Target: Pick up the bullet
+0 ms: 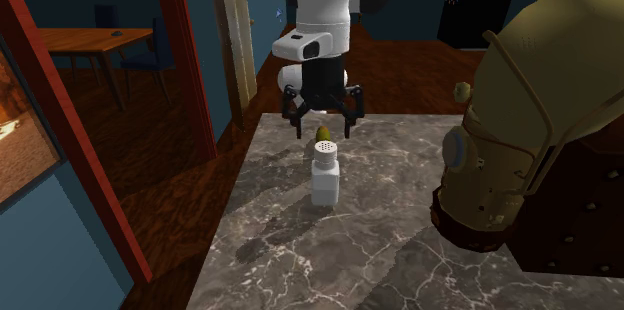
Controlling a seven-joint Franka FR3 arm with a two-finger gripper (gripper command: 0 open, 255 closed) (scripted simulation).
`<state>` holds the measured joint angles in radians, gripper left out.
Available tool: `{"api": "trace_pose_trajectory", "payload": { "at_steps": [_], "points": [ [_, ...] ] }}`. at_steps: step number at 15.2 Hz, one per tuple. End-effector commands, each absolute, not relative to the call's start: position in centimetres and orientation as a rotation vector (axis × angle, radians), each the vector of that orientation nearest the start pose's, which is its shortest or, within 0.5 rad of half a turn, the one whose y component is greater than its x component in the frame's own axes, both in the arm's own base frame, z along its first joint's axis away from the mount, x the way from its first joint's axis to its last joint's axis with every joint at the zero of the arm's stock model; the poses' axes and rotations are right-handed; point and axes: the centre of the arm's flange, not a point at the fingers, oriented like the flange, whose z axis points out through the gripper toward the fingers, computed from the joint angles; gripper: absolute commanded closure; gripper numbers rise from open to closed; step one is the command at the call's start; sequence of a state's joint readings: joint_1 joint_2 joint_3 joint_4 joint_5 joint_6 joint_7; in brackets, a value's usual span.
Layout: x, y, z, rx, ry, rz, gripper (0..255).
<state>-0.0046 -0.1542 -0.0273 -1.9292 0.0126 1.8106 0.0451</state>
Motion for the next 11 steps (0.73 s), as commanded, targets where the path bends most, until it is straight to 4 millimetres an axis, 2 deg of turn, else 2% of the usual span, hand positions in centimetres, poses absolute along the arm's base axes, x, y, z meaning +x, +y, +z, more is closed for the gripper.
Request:
{"api": "trace_pose_trajectory", "payload": {
  "at_steps": [1, 2, 11],
  "points": [
    [51.71, -1.59, 55.30, -3.122, 0.124, -0.056, 0],
    [51.71, -1.59, 55.24, -3.122, 0.124, -0.056, 255],
    [51.71, -1.59, 55.30, -3.122, 0.124, -0.056, 255]
  ]
}}
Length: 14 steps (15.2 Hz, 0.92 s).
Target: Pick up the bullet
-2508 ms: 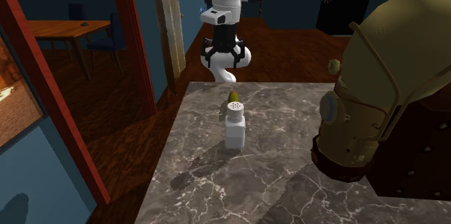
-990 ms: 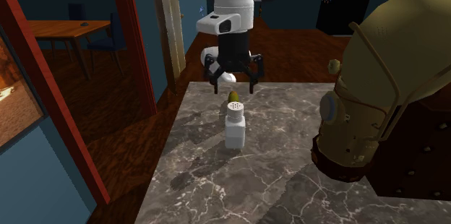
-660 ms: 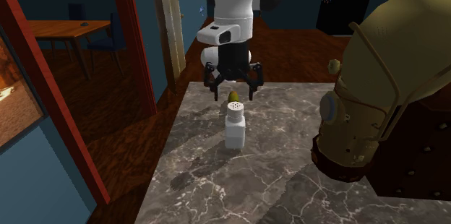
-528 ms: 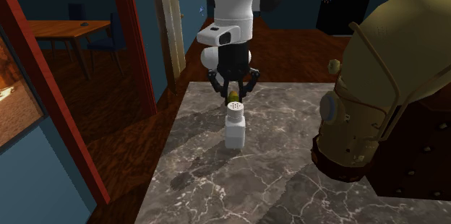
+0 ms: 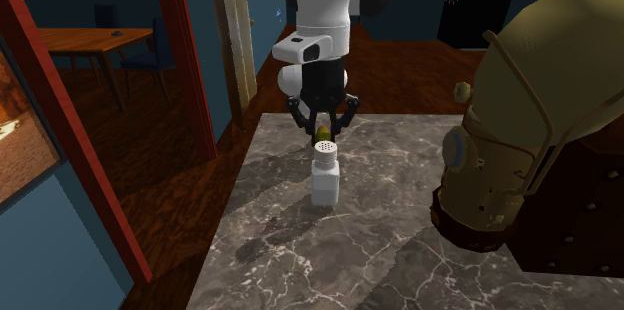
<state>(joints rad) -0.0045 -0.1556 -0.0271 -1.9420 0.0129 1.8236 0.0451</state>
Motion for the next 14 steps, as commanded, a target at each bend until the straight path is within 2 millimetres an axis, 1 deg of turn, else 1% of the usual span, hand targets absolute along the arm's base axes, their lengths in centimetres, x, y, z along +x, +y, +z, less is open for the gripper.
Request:
{"api": "trace_pose_trajectory", "payload": {
  "at_steps": [1, 14],
  "points": [
    [51.7, -1.6, 55.8, -3.122, 0.124, -0.056, 255],
    [51.7, -1.6, 62.7, -3.122, 0.124, -0.056, 255]
  ]
}}
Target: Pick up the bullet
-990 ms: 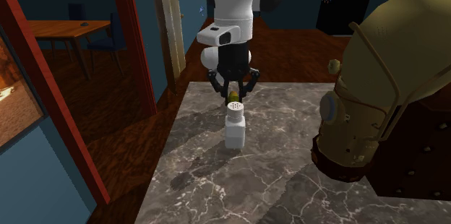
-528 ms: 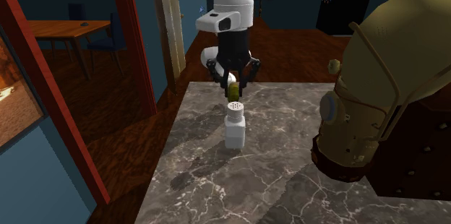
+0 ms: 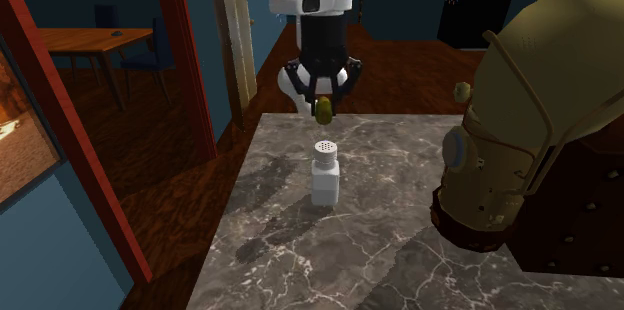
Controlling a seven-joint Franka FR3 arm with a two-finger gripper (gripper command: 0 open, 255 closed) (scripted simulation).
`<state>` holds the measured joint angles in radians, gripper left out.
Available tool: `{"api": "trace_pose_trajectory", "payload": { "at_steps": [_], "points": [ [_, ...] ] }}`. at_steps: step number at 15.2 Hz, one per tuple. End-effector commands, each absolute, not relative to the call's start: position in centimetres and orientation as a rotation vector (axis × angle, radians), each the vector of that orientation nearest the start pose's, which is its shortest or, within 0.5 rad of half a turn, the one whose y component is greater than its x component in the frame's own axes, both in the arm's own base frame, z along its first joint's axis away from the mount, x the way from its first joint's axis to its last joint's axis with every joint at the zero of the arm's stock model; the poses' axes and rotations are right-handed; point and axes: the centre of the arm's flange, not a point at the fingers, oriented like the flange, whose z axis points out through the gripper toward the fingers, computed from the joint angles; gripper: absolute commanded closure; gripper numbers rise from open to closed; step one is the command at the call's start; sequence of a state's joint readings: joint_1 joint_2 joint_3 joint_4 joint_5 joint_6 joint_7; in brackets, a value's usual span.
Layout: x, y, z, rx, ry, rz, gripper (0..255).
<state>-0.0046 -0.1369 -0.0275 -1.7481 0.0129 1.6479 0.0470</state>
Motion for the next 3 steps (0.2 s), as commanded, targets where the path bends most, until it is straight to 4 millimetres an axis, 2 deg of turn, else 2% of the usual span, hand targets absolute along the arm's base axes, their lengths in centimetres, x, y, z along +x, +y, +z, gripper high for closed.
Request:
{"api": "trace_pose_trajectory", "payload": {
  "at_steps": [1, 3],
  "points": [
    [51.71, -1.59, 63.22, -3.122, 0.124, -0.056, 255],
    [51.71, -1.59, 63.30, -3.122, 0.124, -0.056, 255]
  ]
}}
